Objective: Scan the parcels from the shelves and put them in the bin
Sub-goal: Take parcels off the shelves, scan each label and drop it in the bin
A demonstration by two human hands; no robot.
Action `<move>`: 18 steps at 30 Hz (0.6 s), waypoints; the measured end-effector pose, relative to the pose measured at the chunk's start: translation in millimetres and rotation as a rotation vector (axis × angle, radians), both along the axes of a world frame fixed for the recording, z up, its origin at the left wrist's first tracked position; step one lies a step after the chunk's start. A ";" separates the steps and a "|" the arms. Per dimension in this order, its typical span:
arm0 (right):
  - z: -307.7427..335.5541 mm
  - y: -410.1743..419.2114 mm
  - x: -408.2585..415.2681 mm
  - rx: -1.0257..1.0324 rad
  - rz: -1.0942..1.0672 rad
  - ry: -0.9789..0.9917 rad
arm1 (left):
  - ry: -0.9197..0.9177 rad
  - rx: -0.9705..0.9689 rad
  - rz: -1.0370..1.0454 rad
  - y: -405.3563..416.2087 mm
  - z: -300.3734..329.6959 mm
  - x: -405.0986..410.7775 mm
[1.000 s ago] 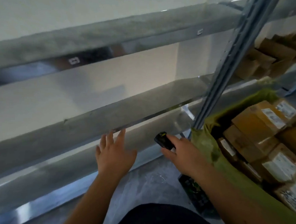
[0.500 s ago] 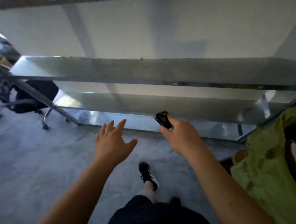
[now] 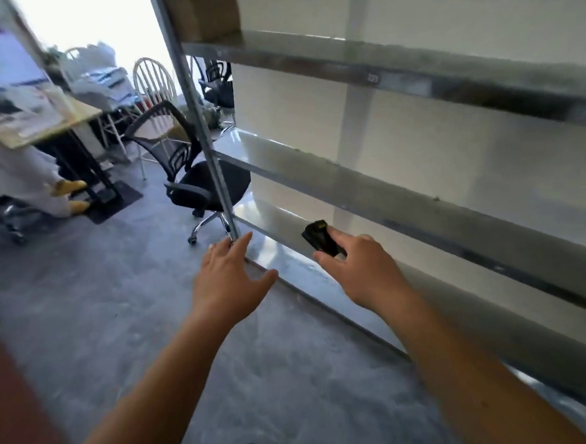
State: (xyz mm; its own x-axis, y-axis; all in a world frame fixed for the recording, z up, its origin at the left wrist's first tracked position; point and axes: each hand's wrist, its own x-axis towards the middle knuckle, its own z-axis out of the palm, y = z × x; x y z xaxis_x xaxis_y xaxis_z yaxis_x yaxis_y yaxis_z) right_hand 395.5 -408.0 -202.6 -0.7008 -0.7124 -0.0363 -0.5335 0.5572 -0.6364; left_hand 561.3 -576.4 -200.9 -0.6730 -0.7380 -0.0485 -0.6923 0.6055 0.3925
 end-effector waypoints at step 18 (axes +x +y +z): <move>166.6 -228.2 19.3 -0.073 0.159 0.240 | 0.269 -0.125 -0.205 -265.9 154.9 19.6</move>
State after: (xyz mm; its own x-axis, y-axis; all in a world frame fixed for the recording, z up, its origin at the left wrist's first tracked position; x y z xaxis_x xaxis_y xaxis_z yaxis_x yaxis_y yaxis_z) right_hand 414.8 -636.2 -36.0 -0.5625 -0.8087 0.1721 -0.7505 0.4122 -0.5165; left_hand 580.8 -842.3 -46.0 -0.7840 -0.5756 0.2324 -0.4339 0.7759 0.4580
